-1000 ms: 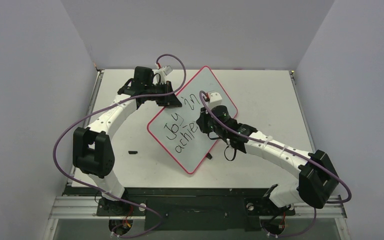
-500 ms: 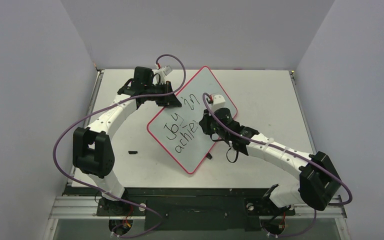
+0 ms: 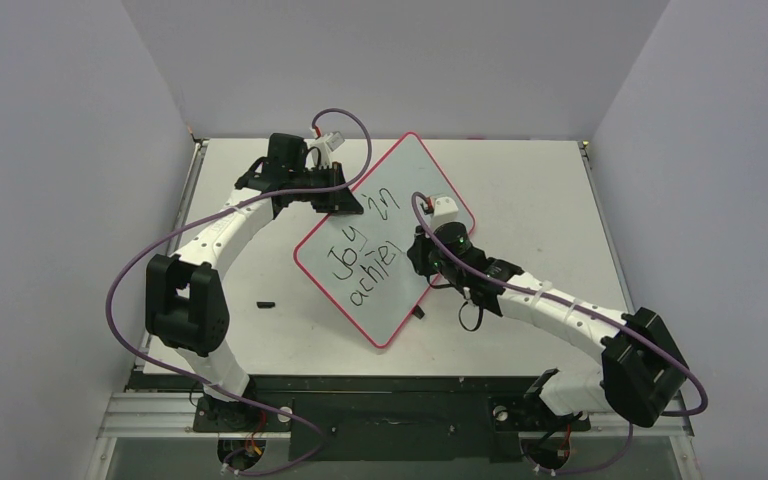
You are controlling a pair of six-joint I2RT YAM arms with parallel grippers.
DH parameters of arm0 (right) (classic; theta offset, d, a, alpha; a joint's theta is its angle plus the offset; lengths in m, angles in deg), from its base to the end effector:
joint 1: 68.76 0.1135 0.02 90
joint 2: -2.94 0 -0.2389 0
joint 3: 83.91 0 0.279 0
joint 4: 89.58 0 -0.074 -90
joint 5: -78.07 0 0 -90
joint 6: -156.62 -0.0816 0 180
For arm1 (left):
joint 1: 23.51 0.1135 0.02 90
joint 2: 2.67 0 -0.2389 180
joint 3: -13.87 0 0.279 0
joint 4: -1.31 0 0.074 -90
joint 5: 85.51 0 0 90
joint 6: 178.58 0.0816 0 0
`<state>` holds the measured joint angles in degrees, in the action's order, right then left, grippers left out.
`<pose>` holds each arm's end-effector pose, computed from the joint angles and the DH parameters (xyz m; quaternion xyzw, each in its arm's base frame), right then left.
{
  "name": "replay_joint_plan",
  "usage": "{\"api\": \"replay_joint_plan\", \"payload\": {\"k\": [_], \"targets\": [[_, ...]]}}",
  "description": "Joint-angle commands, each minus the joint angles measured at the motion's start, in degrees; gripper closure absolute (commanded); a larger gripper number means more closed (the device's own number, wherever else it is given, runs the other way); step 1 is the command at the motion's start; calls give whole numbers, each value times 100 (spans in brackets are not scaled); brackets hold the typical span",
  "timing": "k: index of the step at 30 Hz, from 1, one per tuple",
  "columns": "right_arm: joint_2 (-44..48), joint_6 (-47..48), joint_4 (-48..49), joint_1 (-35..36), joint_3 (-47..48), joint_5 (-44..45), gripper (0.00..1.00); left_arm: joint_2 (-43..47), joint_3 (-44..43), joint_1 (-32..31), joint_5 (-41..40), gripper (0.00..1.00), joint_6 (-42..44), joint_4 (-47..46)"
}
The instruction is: Write a sentence on the whiteboard
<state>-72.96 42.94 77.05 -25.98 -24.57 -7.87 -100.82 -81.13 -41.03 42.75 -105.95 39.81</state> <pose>0.2710 0.2429 0.1881 -0.1261 0.8561 0.2485 0.4352 0.4002 -0.1793 0.2429 0.1353 0.8617 -0.4012 0.2795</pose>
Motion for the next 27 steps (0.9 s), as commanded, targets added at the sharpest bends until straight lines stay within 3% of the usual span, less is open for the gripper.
{"api": "replay_joint_plan", "payload": {"k": [1,18,27], "targets": [[-201,-18,43,-27,310,-50,100,138,67,-77,-829,100,893,-206],[-712,4,43,-117,1123,-155,100,129,54,-85,-850,100,910,-176],[-320,34,-119,-132,1131,-70,100,128,46,-85,-865,100,928,-169]]}}
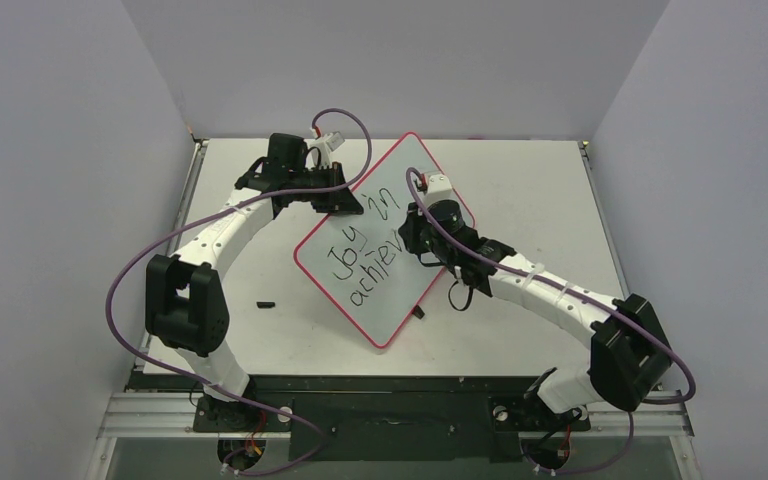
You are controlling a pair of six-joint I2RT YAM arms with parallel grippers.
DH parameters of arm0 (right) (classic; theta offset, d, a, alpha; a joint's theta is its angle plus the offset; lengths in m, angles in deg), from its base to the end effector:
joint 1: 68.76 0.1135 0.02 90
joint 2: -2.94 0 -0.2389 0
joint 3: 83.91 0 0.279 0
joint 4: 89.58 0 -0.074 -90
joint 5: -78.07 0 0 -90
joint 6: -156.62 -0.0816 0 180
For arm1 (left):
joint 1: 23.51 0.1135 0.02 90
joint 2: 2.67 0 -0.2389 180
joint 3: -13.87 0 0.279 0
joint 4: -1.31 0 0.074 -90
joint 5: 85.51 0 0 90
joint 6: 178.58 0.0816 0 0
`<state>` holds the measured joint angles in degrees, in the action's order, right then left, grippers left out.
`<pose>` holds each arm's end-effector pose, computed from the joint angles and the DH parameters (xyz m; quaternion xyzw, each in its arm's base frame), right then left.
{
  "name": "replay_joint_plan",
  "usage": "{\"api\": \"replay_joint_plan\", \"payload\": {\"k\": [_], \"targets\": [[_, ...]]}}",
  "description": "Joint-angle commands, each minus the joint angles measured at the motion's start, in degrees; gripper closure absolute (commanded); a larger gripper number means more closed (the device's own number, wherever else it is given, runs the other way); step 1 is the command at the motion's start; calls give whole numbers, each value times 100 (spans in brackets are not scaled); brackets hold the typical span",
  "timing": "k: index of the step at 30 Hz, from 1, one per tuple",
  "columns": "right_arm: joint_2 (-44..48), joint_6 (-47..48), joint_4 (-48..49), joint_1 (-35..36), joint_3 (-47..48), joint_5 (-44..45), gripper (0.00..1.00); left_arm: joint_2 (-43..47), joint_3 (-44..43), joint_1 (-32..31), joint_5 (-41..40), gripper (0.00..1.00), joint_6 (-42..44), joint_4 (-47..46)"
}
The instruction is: Write a sentence on the whiteboard
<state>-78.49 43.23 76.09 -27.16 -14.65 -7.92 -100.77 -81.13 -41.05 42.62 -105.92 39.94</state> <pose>0.3001 0.2588 0.2216 -0.1163 0.8420 0.2574 0.4595 0.4000 -0.1793 0.2429 0.1351 0.8623 -0.4002 0.2794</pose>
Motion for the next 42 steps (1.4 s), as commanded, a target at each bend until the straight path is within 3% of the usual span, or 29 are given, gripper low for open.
{"api": "replay_joint_plan", "payload": {"k": [1,20,42], "targets": [[281,8,-56,-13,111,-49,100,131,48,-87,-845,100,926,-180],[1386,21,43,-480,-941,-136,100,-13,56,-238,-759,100,888,-220],[1106,-71,663,-512,-1069,-1128,100,-82,15,-328,-788,100,960,-149]]}}
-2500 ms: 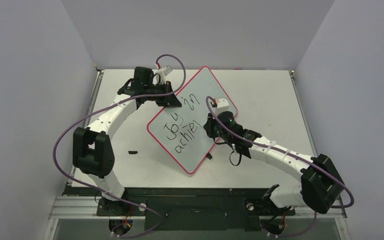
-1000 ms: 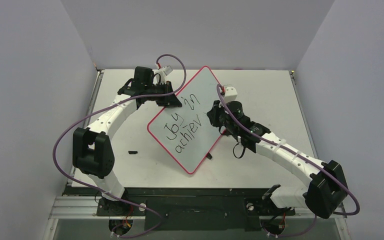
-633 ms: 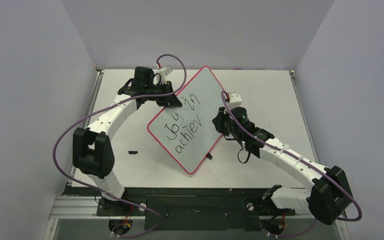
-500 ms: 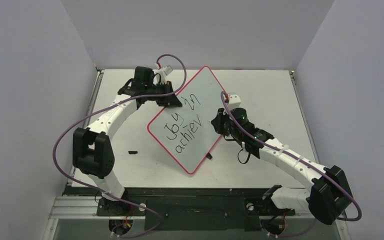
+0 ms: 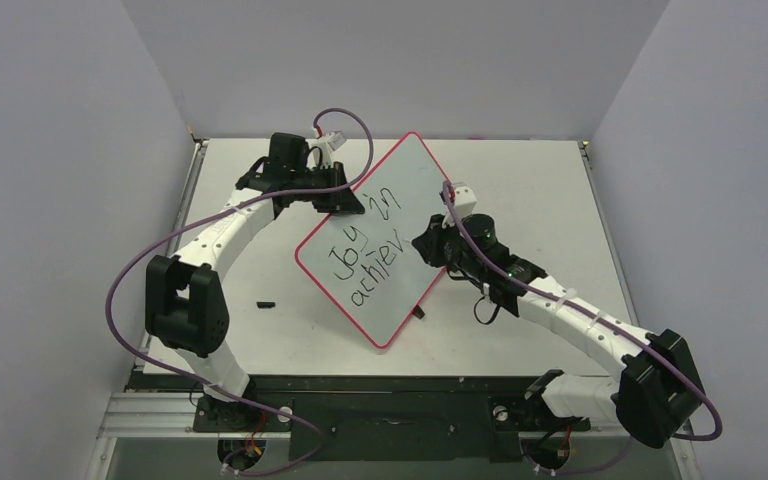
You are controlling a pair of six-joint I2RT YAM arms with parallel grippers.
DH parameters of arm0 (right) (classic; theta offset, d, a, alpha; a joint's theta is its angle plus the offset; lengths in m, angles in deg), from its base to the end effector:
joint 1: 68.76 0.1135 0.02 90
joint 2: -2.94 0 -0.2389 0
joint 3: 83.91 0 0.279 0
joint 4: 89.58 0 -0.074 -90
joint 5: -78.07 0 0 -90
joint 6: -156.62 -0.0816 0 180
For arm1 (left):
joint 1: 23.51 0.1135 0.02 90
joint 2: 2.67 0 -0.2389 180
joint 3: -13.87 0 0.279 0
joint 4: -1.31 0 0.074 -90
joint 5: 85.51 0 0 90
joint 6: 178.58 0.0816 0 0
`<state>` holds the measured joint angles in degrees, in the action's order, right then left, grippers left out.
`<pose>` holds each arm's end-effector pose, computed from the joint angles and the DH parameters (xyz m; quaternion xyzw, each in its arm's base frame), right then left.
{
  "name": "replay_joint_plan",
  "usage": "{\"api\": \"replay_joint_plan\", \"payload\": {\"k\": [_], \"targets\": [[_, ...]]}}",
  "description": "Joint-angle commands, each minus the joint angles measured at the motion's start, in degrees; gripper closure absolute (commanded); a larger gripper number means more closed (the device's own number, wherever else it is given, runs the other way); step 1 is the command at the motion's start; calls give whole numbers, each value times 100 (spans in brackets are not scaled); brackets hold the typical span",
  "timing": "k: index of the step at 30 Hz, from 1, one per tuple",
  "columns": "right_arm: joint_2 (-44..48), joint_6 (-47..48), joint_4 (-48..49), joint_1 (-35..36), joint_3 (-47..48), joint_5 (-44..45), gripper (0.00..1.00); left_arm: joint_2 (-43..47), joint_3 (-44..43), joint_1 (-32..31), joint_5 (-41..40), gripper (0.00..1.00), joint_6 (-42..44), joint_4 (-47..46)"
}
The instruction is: Write a sentence on the whiteboard
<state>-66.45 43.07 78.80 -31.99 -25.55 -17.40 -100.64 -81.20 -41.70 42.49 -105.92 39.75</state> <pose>0.2781 0.2175 0.2240 -0.1220 0.8227 0.3126 0.4589 0.3982 -0.1837 0.2446 0.1405 0.8605 -0.4014 0.2805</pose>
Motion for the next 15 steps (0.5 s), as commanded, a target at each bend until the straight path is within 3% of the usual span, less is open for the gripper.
{"api": "replay_joint_plan", "payload": {"k": [1,15], "targets": [[-132,-59,398,-25,39,-189,100,-94,21,-263,-776,100,961,-126],[-589,-214,482,-37,293,226,100,-86,19,-301,-808,100,993,-94]]}}
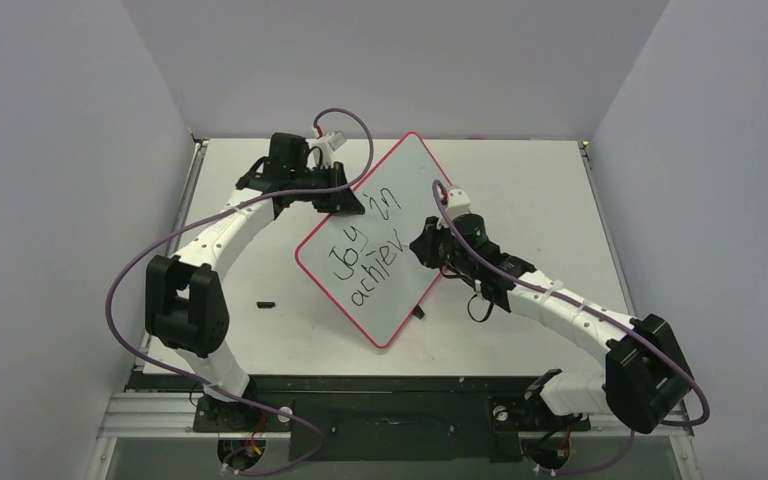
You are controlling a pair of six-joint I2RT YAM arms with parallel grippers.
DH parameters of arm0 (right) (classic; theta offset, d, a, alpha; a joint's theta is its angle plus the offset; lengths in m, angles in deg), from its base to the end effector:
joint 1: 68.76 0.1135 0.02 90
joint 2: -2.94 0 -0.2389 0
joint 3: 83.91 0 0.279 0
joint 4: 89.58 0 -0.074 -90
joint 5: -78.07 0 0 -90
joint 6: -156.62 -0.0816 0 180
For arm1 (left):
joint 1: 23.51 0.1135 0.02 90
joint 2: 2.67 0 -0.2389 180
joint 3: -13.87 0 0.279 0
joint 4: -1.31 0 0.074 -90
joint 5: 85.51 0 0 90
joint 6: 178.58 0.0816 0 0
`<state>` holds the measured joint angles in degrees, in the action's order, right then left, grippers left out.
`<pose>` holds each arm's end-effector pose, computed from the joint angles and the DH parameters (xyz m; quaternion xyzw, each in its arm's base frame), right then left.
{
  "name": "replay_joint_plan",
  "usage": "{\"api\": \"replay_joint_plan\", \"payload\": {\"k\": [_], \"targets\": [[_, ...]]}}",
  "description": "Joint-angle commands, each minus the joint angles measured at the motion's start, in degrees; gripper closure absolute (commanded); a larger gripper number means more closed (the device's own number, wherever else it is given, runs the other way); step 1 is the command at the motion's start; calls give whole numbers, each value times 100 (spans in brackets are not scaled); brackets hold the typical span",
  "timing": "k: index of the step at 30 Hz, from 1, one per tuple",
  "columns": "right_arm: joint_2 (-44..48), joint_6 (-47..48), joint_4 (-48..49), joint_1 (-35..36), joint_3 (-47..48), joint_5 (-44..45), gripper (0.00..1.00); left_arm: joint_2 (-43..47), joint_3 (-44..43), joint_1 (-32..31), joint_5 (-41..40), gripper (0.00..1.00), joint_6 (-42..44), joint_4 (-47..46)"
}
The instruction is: Write a sentence on the whiteboard
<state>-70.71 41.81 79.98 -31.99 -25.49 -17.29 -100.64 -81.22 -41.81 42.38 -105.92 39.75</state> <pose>0.2853 0.2227 0.2022 -0.1129 0.8384 0.3062 0.4366 0.3979 -0.1844 0.2447 0.1410 0.8606 -0.4009 0.2806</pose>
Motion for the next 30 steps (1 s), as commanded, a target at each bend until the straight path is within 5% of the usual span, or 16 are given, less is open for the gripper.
{"api": "replay_joint_plan", "payload": {"k": [1,14,30], "targets": [[-223,-90,389,-38,322,226,100,-83,22,-293,-804,100,995,-91],[-628,-101,286,-85,667,692,100,-99,6,-312,-800,100,1005,-73],[-642,-56,312,71,667,193,100,-102,-3,-323,-803,100,1014,-62]]}}
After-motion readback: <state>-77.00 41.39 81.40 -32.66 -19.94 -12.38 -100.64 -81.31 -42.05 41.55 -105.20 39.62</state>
